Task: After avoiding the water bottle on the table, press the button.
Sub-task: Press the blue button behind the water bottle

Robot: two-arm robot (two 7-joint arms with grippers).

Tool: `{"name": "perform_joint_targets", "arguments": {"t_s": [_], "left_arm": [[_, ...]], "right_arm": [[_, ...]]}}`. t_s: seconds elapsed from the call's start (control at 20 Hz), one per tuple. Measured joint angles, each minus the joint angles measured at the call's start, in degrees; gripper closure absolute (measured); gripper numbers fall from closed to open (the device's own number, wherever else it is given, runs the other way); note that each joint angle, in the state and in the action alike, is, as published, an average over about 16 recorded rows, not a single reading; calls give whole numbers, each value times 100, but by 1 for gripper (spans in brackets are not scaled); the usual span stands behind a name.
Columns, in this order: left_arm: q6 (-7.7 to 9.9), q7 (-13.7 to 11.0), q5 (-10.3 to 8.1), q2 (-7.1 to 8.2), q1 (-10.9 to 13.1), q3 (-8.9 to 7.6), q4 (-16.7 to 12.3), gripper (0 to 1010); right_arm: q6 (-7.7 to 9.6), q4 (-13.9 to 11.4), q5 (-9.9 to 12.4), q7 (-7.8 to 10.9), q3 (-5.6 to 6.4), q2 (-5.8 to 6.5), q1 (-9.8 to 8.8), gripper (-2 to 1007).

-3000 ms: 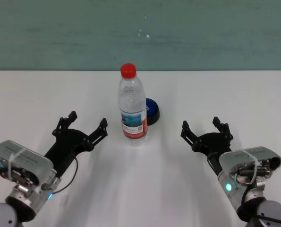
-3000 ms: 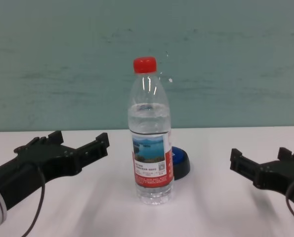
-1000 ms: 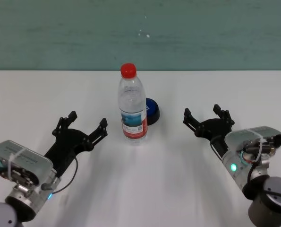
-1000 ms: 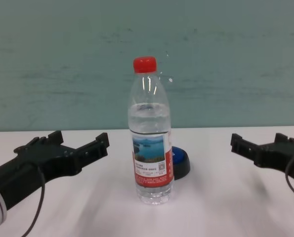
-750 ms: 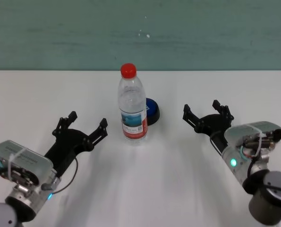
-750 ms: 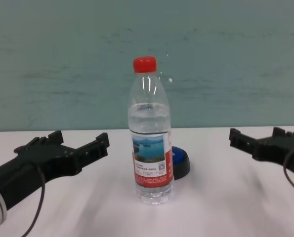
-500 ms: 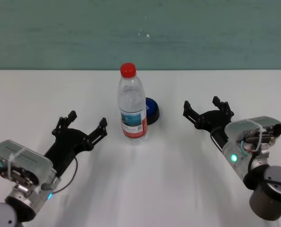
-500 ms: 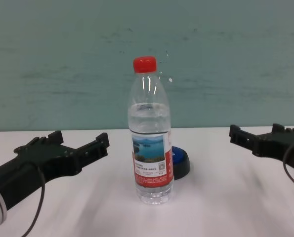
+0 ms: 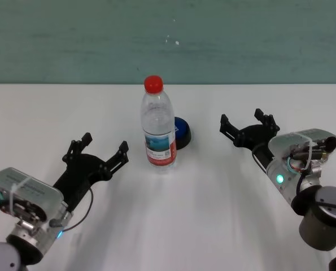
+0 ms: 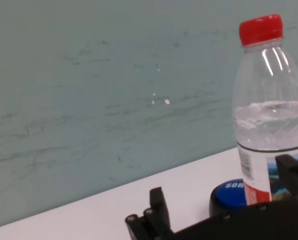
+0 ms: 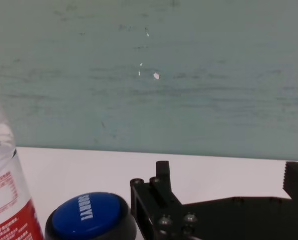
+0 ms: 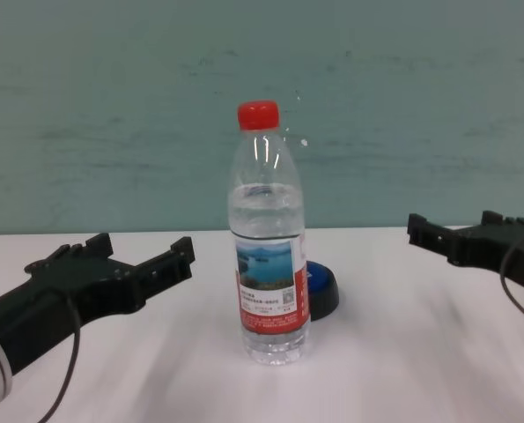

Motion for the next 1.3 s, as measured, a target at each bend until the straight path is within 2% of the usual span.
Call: {"name": "perform_joint_targets", "arguments": {"t_s": [0.75,1.3], "left_arm": [[0,0,0,0,0,0,0,0],[0,0,0,0,0,0,0,0]], "right_arm": [[83,488,38,168,-158,92,489,1],[8,1047,93,285,-279,78,1005,1]]}}
